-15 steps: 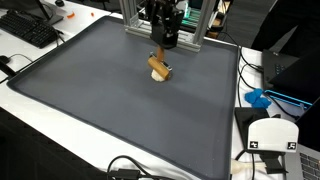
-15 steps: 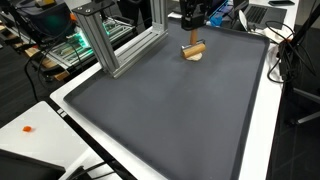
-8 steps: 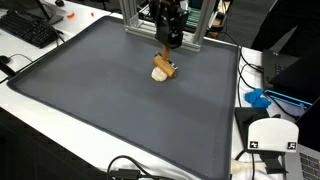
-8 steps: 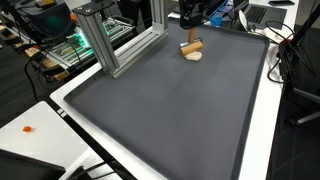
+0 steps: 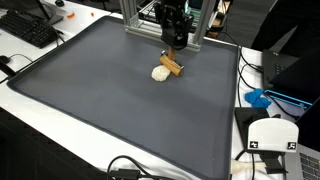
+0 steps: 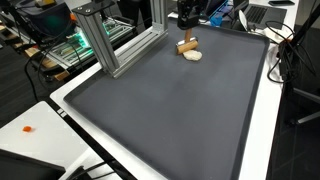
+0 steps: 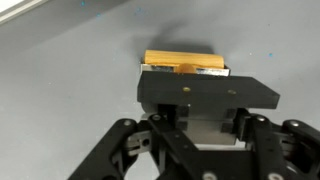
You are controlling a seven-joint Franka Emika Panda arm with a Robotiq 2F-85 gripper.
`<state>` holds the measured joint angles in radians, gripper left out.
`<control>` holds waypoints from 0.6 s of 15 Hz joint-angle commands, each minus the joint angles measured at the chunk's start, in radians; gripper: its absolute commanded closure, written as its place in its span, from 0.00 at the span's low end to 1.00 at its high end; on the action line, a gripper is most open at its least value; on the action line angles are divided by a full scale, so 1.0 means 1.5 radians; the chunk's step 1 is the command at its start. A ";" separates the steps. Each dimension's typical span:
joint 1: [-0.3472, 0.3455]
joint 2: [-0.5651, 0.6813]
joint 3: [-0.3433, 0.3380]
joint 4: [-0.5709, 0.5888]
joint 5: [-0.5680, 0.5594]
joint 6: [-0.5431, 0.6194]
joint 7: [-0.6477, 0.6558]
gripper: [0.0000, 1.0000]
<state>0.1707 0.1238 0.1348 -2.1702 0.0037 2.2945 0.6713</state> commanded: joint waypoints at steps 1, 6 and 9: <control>0.003 0.008 -0.010 0.008 -0.013 0.021 0.015 0.65; 0.002 0.008 -0.019 0.018 -0.039 0.037 0.031 0.65; 0.001 0.016 -0.026 0.016 -0.060 0.055 0.045 0.65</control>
<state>0.1697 0.1252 0.1101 -2.1473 -0.0428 2.3350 0.6995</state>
